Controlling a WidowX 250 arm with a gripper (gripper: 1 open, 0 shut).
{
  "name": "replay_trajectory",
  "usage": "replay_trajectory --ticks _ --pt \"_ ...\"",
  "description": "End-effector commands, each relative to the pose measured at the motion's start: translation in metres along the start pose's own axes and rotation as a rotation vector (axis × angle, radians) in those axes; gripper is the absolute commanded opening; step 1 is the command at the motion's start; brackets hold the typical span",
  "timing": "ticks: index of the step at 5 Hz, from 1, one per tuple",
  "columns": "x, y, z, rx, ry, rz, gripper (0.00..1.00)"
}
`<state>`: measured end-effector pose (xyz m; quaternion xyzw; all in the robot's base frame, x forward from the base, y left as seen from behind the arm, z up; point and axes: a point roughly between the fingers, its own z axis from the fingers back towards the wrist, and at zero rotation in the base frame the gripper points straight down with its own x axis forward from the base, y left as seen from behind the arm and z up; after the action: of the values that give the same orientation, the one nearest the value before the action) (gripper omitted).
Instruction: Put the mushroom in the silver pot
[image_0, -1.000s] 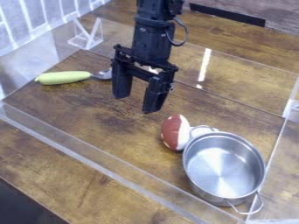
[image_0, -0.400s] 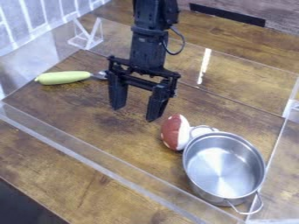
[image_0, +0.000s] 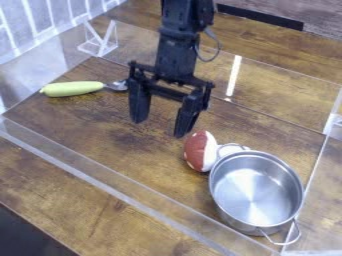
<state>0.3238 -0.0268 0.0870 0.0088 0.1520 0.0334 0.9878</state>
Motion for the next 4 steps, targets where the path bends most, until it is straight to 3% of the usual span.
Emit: replay_trajectory --ticks 1,2,3,4 --pt "-0.008 -0.008 0.054 -0.016 -0.139 -0.033 1.00" --pt "-0.019 0.004 0.059 -0.049 -0.152 -0.029 1.00" --pt "-0.023 0.010 0.055 -0.057 -0.127 -0.023 1.00" --pt "-0.014 0.011 0.044 -0.056 -0.100 0.003 1.00"
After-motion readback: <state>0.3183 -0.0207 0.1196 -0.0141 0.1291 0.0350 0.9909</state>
